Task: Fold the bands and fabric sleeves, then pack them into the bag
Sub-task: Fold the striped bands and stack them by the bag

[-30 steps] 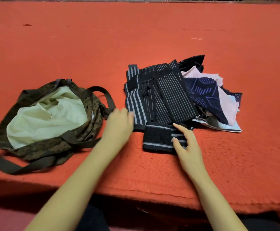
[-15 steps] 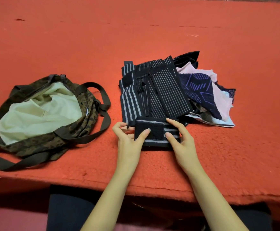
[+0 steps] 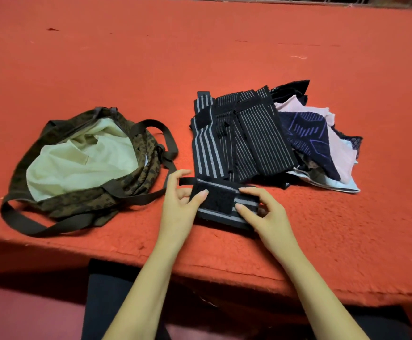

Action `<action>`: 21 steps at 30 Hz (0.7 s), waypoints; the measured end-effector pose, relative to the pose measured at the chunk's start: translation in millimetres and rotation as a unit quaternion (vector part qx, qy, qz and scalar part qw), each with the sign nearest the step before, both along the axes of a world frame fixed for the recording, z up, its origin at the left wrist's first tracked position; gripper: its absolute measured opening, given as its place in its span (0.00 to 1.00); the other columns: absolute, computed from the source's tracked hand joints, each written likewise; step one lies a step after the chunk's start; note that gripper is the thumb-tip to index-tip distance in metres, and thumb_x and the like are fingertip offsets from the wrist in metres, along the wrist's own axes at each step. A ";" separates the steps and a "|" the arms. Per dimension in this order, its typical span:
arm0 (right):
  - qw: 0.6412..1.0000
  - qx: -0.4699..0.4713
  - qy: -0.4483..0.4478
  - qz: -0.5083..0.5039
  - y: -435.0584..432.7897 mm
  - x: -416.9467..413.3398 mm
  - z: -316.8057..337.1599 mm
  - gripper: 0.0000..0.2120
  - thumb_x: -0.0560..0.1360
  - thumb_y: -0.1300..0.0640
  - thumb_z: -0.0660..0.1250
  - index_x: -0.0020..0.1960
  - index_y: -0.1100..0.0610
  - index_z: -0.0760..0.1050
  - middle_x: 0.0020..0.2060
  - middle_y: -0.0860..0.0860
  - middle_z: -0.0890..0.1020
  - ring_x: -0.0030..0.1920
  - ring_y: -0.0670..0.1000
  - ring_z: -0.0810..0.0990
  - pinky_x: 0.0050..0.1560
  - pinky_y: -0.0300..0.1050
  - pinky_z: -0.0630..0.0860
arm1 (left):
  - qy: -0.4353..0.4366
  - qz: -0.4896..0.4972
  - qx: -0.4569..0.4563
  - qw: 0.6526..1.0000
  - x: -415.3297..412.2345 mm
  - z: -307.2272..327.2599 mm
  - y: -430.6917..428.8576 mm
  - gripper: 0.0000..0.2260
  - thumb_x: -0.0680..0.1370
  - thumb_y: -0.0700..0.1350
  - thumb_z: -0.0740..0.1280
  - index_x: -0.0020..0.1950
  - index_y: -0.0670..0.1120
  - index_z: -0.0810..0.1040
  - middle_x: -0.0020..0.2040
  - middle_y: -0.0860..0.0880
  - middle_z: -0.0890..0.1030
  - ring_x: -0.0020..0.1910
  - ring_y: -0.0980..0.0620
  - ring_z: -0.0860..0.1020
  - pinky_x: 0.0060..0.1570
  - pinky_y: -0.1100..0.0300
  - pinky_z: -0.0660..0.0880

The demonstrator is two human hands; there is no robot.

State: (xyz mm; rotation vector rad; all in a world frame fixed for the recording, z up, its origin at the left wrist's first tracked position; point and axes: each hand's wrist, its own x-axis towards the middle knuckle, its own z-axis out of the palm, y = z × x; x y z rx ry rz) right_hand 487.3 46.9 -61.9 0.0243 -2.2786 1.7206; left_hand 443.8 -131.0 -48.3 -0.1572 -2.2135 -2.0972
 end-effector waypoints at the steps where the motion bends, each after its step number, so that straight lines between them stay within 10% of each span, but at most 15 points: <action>1: 1.000 0.007 -0.010 0.018 -7.8 -0.7 0.6 0.14 0.71 0.64 0.72 0.53 0.50 0.78 0.49 0.37 0.81 0.50 0.37 0.79 0.52 0.30 0.70 | -0.004 0.010 -0.020 1.000 0.5 0.7 -12.2 0.20 0.73 0.35 0.70 0.52 0.59 0.70 0.41 0.43 0.81 0.39 0.51 0.82 0.47 0.51 0.79; 9: 0.988 0.088 -0.052 0.115 -69.0 -13.3 7.6 0.08 0.74 0.54 0.70 0.52 0.48 0.78 0.46 0.38 0.81 0.46 0.39 0.79 0.51 0.35 0.72 | -0.012 0.051 -0.242 0.969 13.2 8.6 -95.8 0.10 0.74 0.48 0.70 0.49 0.55 0.71 0.40 0.49 0.77 0.39 0.55 0.76 0.46 0.61 0.70; 15: 0.958 0.233 -0.023 0.163 -68.4 -12.5 -1.9 0.18 0.74 0.44 0.62 0.64 0.42 0.71 0.42 0.34 0.75 0.41 0.36 0.70 0.53 0.51 0.71 | -0.013 0.060 -0.265 0.962 10.9 1.8 -114.2 0.11 0.73 0.47 0.72 0.51 0.53 0.73 0.45 0.50 0.79 0.44 0.54 0.77 0.47 0.71 0.69; 21: 0.951 0.270 -0.007 0.152 -68.8 -12.3 -6.2 0.20 0.76 0.43 0.62 0.67 0.43 0.70 0.37 0.39 0.70 0.42 0.39 0.69 0.52 0.45 0.67 | 0.034 0.119 -0.324 0.938 15.4 -9.1 -107.3 0.12 0.73 0.46 0.73 0.53 0.48 0.76 0.43 0.49 0.78 0.38 0.55 0.74 0.42 0.72 0.66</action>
